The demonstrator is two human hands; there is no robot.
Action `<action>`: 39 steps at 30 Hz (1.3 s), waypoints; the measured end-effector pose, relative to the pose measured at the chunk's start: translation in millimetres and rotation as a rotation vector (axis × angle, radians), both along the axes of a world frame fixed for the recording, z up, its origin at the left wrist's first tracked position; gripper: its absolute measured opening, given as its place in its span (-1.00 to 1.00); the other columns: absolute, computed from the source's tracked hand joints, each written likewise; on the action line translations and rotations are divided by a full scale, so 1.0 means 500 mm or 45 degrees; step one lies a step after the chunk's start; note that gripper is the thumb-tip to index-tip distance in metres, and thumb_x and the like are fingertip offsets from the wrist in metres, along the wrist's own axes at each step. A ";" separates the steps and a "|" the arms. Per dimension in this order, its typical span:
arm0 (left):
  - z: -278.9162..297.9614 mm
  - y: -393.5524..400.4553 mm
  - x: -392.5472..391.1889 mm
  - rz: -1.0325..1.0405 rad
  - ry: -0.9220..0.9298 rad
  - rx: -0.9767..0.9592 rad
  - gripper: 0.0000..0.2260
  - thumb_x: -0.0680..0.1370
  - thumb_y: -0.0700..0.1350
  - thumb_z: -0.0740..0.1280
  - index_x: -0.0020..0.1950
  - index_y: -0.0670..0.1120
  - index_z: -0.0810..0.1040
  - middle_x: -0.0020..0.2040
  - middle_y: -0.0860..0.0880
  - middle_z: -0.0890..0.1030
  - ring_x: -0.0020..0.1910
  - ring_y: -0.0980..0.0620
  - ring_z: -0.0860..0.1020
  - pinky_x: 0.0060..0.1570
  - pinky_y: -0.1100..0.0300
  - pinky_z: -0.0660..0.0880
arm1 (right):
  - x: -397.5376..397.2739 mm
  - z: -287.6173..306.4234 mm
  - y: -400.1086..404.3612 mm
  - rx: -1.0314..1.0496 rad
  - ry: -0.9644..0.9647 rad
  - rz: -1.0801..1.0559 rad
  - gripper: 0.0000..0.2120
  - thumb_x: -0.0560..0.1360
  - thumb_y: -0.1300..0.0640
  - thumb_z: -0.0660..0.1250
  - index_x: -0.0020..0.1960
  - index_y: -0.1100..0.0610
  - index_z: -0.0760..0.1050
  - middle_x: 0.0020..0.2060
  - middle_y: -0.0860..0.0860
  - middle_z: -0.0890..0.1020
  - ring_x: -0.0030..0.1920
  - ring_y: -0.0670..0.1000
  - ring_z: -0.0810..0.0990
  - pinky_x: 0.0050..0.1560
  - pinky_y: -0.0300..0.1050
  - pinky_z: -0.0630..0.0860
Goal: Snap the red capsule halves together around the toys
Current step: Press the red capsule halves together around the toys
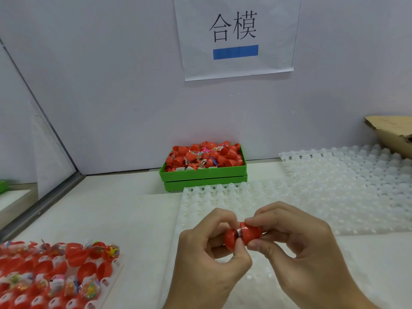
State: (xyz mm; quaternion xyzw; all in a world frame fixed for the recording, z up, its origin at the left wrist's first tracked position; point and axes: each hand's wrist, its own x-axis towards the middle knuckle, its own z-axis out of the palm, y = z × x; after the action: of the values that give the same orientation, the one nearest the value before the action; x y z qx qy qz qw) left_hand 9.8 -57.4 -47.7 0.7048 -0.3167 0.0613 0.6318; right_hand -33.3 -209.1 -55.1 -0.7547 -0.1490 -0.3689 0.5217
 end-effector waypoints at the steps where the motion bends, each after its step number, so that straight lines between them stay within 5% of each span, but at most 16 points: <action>1: 0.000 0.001 0.001 0.000 -0.019 0.019 -0.91 0.31 -0.03 0.34 -0.21 0.10 0.54 -0.38 -0.02 0.57 -0.40 0.12 0.54 -0.24 0.38 0.52 | 0.000 0.000 0.000 0.005 0.004 0.001 -0.76 0.28 0.33 0.51 -0.09 0.10 0.69 -0.18 -0.11 0.64 -0.20 0.01 0.69 -0.26 -0.17 0.64; 10: 0.009 0.005 0.000 -0.024 -0.087 -0.024 -0.86 0.40 -0.08 0.38 -0.11 0.10 0.68 -0.03 0.11 0.72 -0.06 0.08 0.71 -0.12 0.28 0.62 | 0.000 0.003 0.000 0.081 0.034 0.052 -0.74 0.28 0.30 0.50 -0.11 0.01 0.66 -0.18 -0.10 0.65 -0.19 0.04 0.70 -0.24 -0.19 0.62; 16: 0.006 0.007 -0.003 -0.087 0.095 -0.070 -0.85 0.44 -0.21 0.37 -0.06 0.01 0.65 0.03 0.07 0.72 0.06 0.08 0.68 -0.04 0.30 0.59 | 0.003 0.003 -0.006 0.084 0.006 0.043 -0.77 0.27 0.30 0.52 -0.12 0.08 0.70 -0.19 -0.07 0.64 -0.21 0.06 0.69 -0.26 -0.16 0.63; 22: 0.007 0.009 -0.001 -0.173 0.167 -0.069 -0.67 0.45 -0.20 0.36 0.20 -0.03 0.48 0.11 0.13 0.69 0.11 0.09 0.66 0.02 0.34 0.55 | 0.002 0.009 -0.009 0.006 -0.039 -0.005 -0.75 0.27 0.34 0.50 -0.12 0.07 0.68 -0.18 -0.10 0.62 -0.21 0.02 0.68 -0.26 -0.18 0.65; 27: 0.002 0.008 0.003 -0.134 0.169 -0.126 -0.75 0.43 -0.22 0.38 0.08 -0.05 0.67 0.06 0.04 0.72 0.08 0.02 0.68 0.05 0.22 0.59 | -0.001 0.013 -0.016 -0.127 -0.065 -0.050 -0.81 0.28 0.33 0.51 -0.12 0.19 0.70 -0.17 -0.08 0.61 -0.19 0.00 0.68 -0.25 -0.19 0.65; 33: 0.011 0.003 0.000 -0.119 0.187 -0.170 -0.79 0.37 0.02 0.49 0.01 0.12 0.70 -0.02 0.00 0.73 0.00 0.00 0.70 -0.05 0.21 0.62 | -0.006 0.021 -0.011 0.024 0.028 -0.026 -0.77 0.26 0.30 0.52 -0.12 0.08 0.69 -0.19 -0.09 0.63 -0.21 0.06 0.68 -0.25 -0.13 0.65; 36: 0.012 0.000 0.002 -0.143 0.289 -0.272 -0.55 0.25 0.26 0.57 0.01 0.04 0.70 -0.04 -0.09 0.73 -0.03 -0.07 0.71 -0.07 0.19 0.63 | -0.011 0.025 -0.001 0.278 0.173 0.108 -0.78 0.32 0.25 0.57 -0.12 -0.01 0.68 -0.24 0.06 0.68 -0.28 0.06 0.67 -0.23 -0.18 0.61; 39: 0.011 -0.001 0.005 -0.097 0.304 -0.297 -0.63 0.27 0.22 0.58 -0.04 0.05 0.70 -0.07 -0.09 0.73 -0.07 -0.07 0.71 -0.10 0.18 0.63 | -0.013 0.025 0.007 0.421 0.279 0.186 -0.79 0.27 0.21 0.52 -0.13 0.00 0.68 -0.35 0.17 0.67 -0.36 0.05 0.65 -0.26 -0.25 0.57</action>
State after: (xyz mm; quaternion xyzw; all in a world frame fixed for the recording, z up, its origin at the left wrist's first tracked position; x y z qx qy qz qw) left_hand 12.4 -57.8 -42.0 0.6163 -0.2567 -0.0106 0.7444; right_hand -39.9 -205.7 -42.6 -0.6817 -0.0830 -0.2652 0.6768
